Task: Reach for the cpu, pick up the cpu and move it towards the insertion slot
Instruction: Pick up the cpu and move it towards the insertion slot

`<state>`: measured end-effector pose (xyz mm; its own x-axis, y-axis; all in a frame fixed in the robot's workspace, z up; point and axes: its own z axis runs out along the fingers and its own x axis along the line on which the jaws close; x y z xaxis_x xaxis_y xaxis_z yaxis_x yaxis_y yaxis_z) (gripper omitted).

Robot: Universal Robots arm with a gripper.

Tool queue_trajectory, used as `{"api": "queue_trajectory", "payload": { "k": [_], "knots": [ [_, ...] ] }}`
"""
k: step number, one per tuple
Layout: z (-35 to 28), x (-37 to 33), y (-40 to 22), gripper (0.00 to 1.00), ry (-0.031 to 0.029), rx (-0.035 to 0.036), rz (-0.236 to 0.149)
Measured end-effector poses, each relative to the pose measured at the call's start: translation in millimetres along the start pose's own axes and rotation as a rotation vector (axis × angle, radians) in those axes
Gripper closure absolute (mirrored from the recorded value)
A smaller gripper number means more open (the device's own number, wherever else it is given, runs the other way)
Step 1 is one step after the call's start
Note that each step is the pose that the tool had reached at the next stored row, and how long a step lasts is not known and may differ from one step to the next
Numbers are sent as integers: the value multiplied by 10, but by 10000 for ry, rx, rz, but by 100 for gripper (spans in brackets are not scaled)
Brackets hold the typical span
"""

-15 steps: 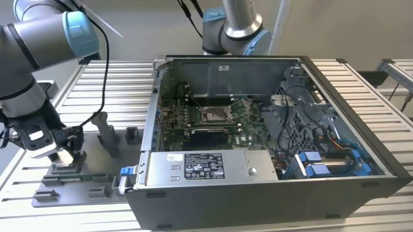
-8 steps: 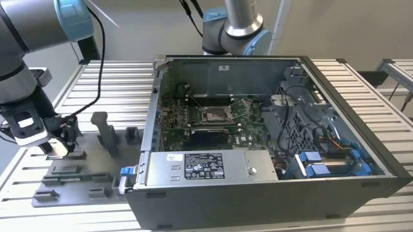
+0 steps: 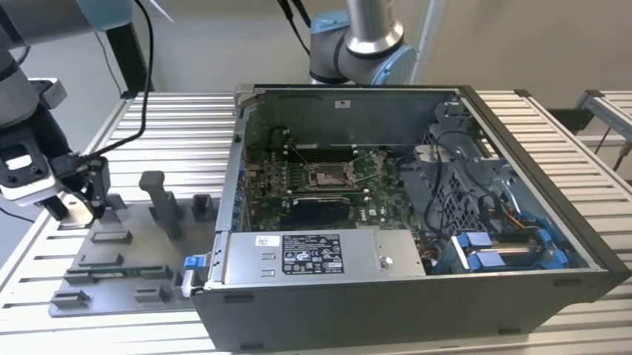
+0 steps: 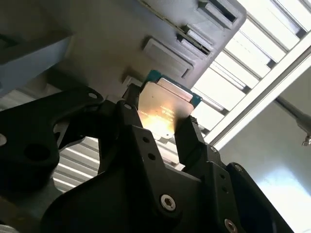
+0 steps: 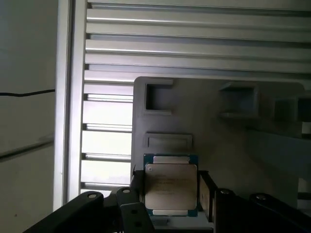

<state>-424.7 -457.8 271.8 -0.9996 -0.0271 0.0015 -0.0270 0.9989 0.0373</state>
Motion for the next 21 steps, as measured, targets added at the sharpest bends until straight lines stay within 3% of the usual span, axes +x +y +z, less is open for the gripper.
{"api": "queue_trajectory", "payload": {
  "k": [21],
  "knots": [
    [-955,2,36,100,1,1,0]
  ]
}}
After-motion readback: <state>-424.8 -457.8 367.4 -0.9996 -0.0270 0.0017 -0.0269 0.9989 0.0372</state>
